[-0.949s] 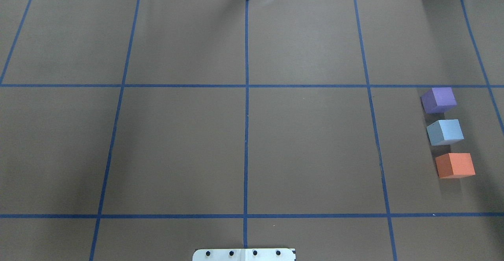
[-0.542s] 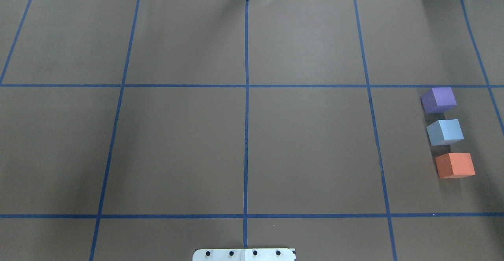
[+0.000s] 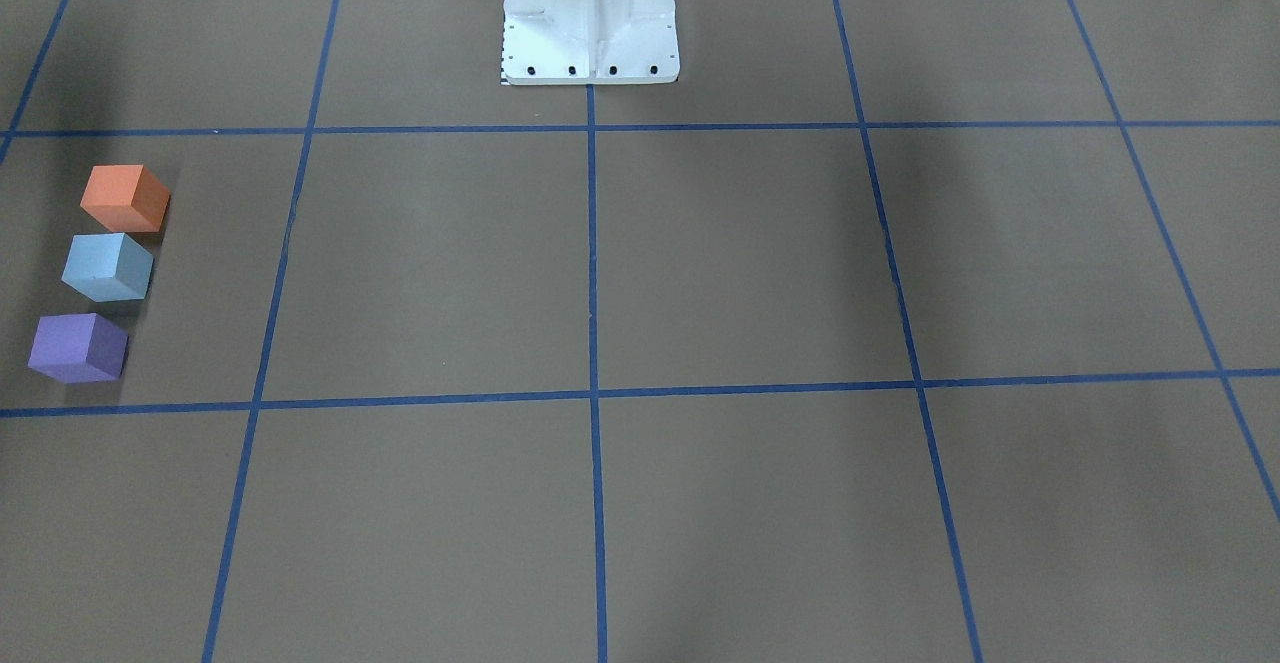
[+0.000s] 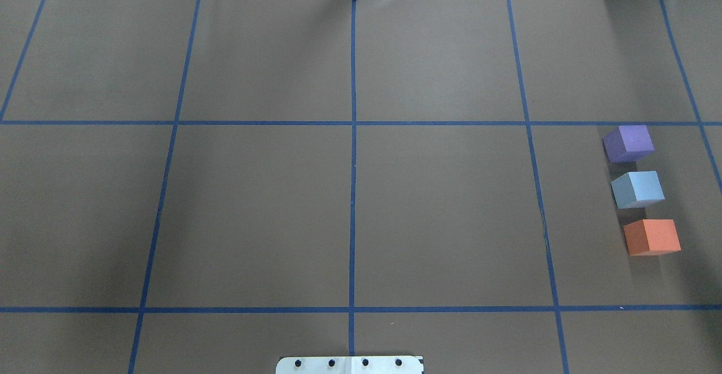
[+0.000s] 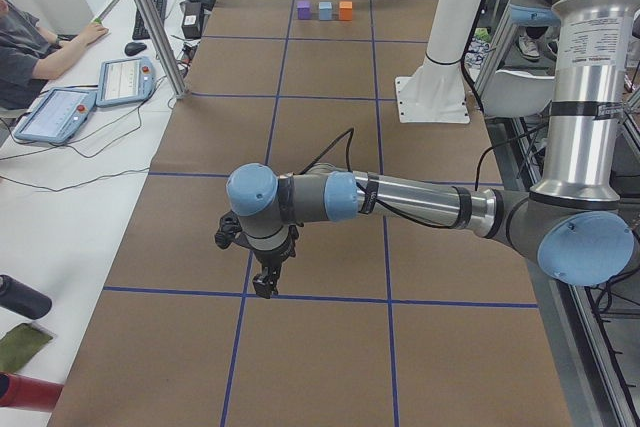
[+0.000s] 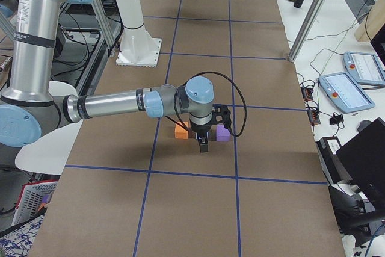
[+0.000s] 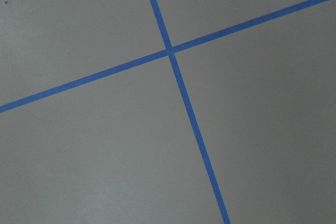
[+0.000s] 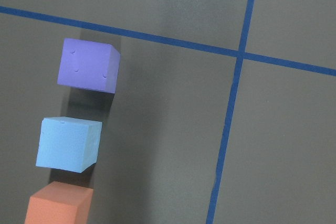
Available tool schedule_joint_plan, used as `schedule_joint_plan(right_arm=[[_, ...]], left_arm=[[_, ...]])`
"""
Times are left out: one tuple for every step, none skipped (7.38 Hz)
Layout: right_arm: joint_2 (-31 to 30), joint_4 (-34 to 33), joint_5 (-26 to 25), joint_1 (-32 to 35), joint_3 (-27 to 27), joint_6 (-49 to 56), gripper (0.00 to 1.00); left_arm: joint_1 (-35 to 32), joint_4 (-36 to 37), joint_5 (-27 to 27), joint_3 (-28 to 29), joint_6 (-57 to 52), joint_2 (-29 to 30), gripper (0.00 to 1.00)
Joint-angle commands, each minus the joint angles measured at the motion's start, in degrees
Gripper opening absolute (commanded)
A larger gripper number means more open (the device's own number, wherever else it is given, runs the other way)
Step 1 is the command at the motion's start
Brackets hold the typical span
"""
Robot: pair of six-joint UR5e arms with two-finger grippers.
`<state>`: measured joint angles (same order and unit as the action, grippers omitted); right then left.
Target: Place blue block between orange and purple blocks
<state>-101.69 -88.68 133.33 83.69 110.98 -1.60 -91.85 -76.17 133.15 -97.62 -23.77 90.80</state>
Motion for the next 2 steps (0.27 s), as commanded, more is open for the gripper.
schedule_joint_plan(right_arm=[[0.00,0.00,0.00,-0.02,0.03,0.02,1.00],[0.09,0.09,0.00,-0.02,0.03,0.02,1.00]], left_arm=[[0.00,-0.03,0.00,-0.03,0.04,-0.01,1.00],[0.00,-0.03,0.00,-0.03,0.04,-0.01,1.00]])
